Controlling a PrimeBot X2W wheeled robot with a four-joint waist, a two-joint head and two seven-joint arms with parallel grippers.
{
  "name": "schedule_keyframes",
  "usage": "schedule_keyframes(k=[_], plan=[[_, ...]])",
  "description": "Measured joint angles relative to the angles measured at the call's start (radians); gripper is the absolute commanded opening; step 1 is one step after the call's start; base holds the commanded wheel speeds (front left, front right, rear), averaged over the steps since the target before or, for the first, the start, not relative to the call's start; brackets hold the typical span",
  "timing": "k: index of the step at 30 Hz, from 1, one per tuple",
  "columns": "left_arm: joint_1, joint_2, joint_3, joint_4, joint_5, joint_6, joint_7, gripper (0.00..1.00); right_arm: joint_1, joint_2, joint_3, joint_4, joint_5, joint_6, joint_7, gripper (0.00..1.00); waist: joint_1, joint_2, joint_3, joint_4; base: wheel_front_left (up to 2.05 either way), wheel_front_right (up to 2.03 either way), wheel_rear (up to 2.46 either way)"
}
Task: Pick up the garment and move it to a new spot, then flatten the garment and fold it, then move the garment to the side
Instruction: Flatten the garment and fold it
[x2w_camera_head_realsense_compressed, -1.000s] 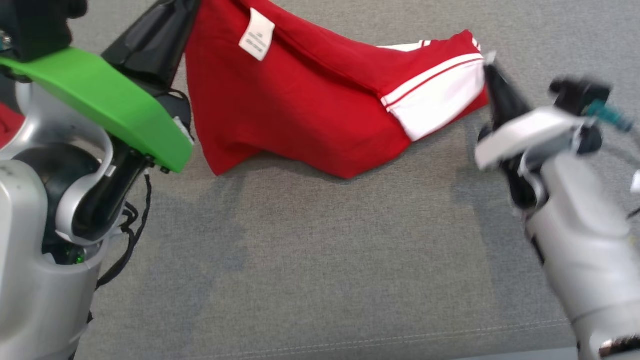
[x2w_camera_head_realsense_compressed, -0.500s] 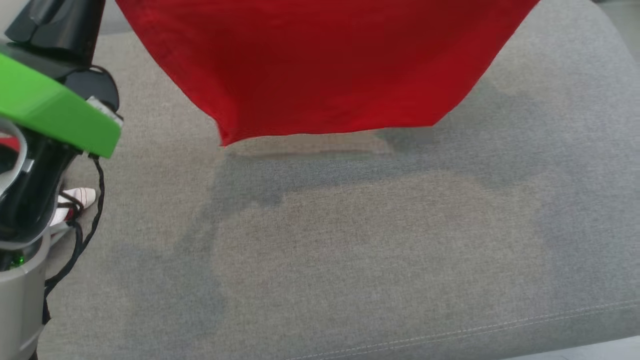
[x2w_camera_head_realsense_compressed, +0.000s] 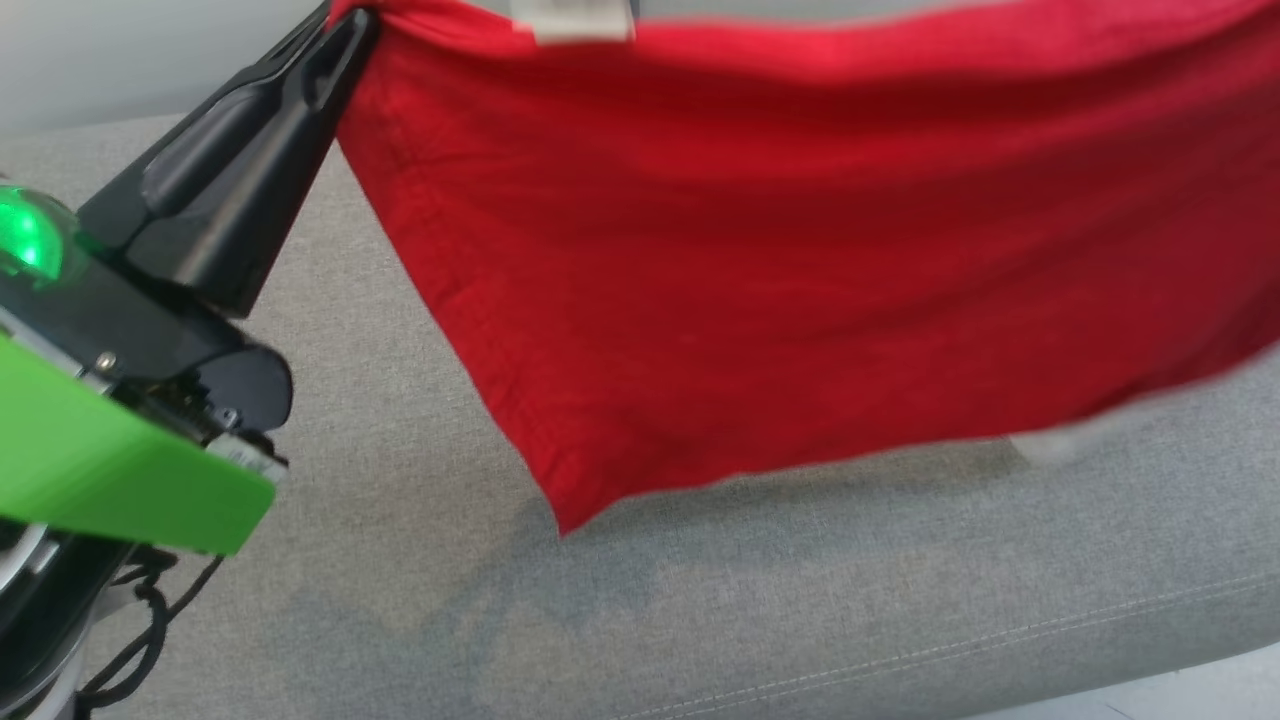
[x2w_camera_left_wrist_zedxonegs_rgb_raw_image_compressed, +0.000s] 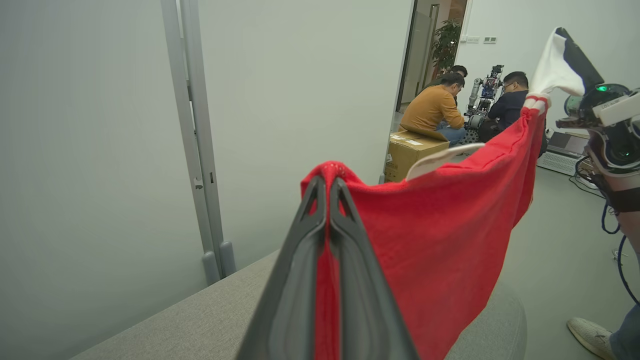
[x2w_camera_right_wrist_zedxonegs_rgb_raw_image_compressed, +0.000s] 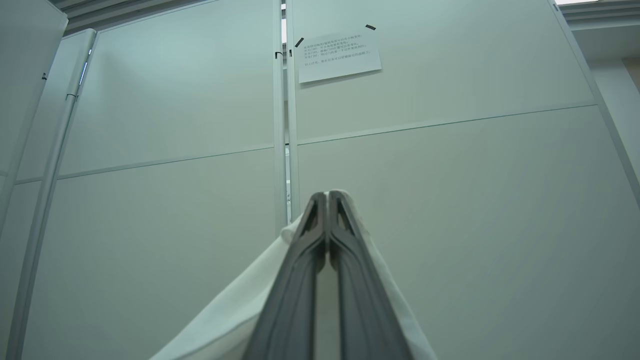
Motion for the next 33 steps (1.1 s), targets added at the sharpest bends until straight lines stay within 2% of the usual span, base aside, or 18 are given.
schedule_keyframes(k=[2, 5, 9, 10, 14, 16, 19, 20, 21, 24, 27, 29, 31, 33], plan=[[-0.001, 0.012, 0.013, -0.032, 0.0, 0.0, 0.018, 0.0, 0.01, -0.007, -0.009, -0.035, 0.025, -0.003, 0.04, 0.0, 0.0, 0.0, 0.011, -0.003, 0.0, 0.0, 0.0], [-0.012, -0.002, 0.024, -0.029, -0.024, 0.002, 0.04, 0.0, 0.022, -0.015, -0.016, -0.058, 0.083, -0.012, 0.11, 0.0, 0.0, 0.0, 0.032, -0.004, 0.0, 0.0, 0.0], [-0.058, -0.016, 0.003, 0.081, -0.039, 0.004, 0.085, 0.0, 0.021, 0.024, 0.074, -0.033, 0.16, -0.021, 0.2, 0.0, 0.0, 0.0, 0.072, 0.001, 0.0, 0.0, 0.0], [-0.072, -0.015, -0.013, 0.123, -0.039, 0.004, 0.096, 0.0, 0.016, 0.043, 0.104, -0.011, 0.171, -0.033, 0.219, 0.0, 0.0, 0.0, 0.083, 0.004, 0.0, 0.0, 0.0], [-0.153, -0.018, -0.065, 0.332, 0.025, 0.004, 0.102, 0.0, -0.056, 0.116, 0.209, 0.129, 0.176, -0.095, 0.278, 0.0, 0.0, 0.0, 0.129, 0.018, 0.0, 0.0, 0.0], [-0.209, -0.027, -0.074, 0.435, 0.087, 0.004, 0.068, 0.0, -0.141, 0.164, 0.236, 0.226, 0.144, -0.155, 0.283, 0.0, 0.0, 0.0, 0.153, 0.027, 0.0, 0.0, 0.0], [-0.339, -0.088, -0.072, 0.549, 0.2, 0.004, -0.049, 0.0, -0.284, 0.219, 0.21, 0.317, 0.076, -0.258, 0.253, 0.0, 0.0001, 0.0, 0.191, 0.041, 0.0, 0.0, 0.0], [-0.395, -0.104, -0.077, 0.558, 0.239, -0.003, -0.089, 0.0, -0.335, 0.233, 0.192, 0.319, 0.067, -0.28, 0.232, 0.0, 0.0, 0.0, 0.203, 0.047, 0.0, 0.0, 0.0], [-0.452, -0.124, -0.076, 0.558, 0.266, -0.006, -0.134, 0.0, -0.392, 0.251, 0.165, 0.318, 0.063, -0.284, 0.205, 0.0, 0.0, 0.0, 0.215, 0.052, 0.0, 0.0, 0.0], [-0.587, -0.17, -0.083, 0.54, 0.286, -0.051, -0.234, 0.0, -0.55, 0.272, 0.179, 0.286, 0.043, -0.253, 0.157, 0.0, 0.0, 0.0, 0.254, 0.067, 0.0, 0.0, 0.0], [-0.63, -0.133, -0.125, 0.548, 0.338, -0.116, -0.276, 0.0, -0.611, 0.285, 0.222, 0.268, 0.04, -0.233, 0.142, 0.0, 0.0, 0.0, 0.296, 0.075, 0.0, 0.0, 0.0], [-0.615, -0.114, -0.14, 0.575, 0.345, -0.135, -0.304, 0.0, -0.592, 0.293, 0.253, 0.275, 0.038, -0.215, 0.133, 0.0, 0.0001, 0.0, 0.323, 0.076, 0.0, 0.0, 0.0], [-0.543, -0.117, -0.153, 0.622, 0.345, -0.167, -0.381, 0.0, -0.509, 0.303, 0.281, 0.297, 0.037, -0.164, 0.104, 0.0, 0.0001, 0.0, 0.348, 0.075, 0.0, 0.0, 0.0], [-0.395, -0.124, -0.167, 0.675, 0.344, -0.182, -0.445, 0.0, -0.354, 0.325, 0.304, 0.342, 0.048, -0.127, 0.082, 0.0, 0.0002, 0.0, 0.366, 0.07, 0.0, 0.0, 0.0]])
